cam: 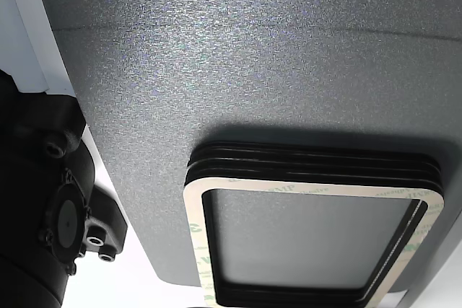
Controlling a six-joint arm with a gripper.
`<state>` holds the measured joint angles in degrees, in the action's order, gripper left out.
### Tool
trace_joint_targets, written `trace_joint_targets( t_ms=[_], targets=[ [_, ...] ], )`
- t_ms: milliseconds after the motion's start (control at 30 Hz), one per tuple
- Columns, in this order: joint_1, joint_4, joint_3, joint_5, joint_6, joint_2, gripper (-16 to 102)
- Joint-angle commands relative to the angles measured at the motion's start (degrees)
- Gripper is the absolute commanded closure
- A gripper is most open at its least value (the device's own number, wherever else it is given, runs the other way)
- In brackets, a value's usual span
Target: Grab top frame and put it into gray box.
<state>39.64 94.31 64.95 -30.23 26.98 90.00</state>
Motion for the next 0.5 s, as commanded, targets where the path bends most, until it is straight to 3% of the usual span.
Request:
trace_joint_targets(
  t_ms=[0, 167, 267, 467],
  targets=[
    [-2.81, 0.53, -3.78, 0.53, 8.26, -0.26, 99],
    [-6.15, 0.53, -8.44, 4.66, 18.02, -5.10, 99],
    [-6.42, 0.53, -8.26, 3.52, 47.46, -6.06, 98],
    [-7.73, 0.53, -6.15, 7.03, 62.05, -7.38, 98]
  ],
)
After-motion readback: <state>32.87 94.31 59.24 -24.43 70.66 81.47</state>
